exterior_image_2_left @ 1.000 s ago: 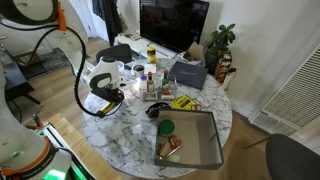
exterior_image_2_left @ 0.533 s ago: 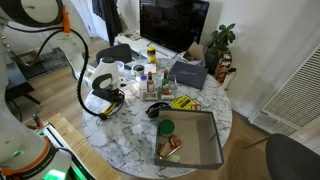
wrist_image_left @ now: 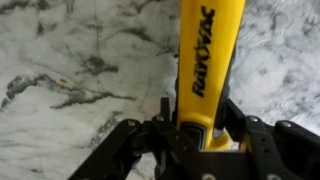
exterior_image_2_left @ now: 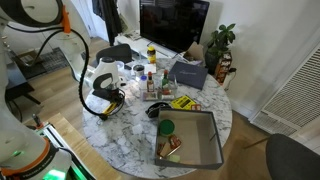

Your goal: Make the torch face the TV

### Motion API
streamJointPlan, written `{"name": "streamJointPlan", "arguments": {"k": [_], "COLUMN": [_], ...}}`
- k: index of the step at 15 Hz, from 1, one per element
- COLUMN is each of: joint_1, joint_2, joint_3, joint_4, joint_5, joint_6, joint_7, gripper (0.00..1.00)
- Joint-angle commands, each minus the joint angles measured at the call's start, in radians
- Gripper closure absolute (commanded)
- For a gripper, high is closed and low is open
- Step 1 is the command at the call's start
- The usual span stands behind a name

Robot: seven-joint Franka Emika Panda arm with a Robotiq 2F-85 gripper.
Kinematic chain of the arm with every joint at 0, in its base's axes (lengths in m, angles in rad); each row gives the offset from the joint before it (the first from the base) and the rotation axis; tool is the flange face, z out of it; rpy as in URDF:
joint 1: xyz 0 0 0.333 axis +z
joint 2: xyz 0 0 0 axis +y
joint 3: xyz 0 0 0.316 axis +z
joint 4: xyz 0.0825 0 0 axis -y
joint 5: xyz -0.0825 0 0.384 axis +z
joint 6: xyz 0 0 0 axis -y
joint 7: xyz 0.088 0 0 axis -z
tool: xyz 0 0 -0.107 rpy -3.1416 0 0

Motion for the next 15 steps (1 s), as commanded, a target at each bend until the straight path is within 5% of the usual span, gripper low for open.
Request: {"name": "streamJointPlan", "arguments": {"k": [1, 3, 11, 15], "joint_1": [0.015, 0.02, 0.037, -0.034], "joint_2": [0.011, -0.003, -0.163, -0.313], "joint_3": [-0.012, -0.011, -0.023, 0.046], "joint_4": [0.013, 0.005, -0.113, -0.223], "joint_5": [-0.041, -0.047, -0.001, 0.088], "joint_6": [-0.006, -0.011, -0.068, -0.072], "joint_7": [0.019, 0.023, 0.148, 0.122], "gripper": [0.12, 0.0, 0.0, 0.0]}}
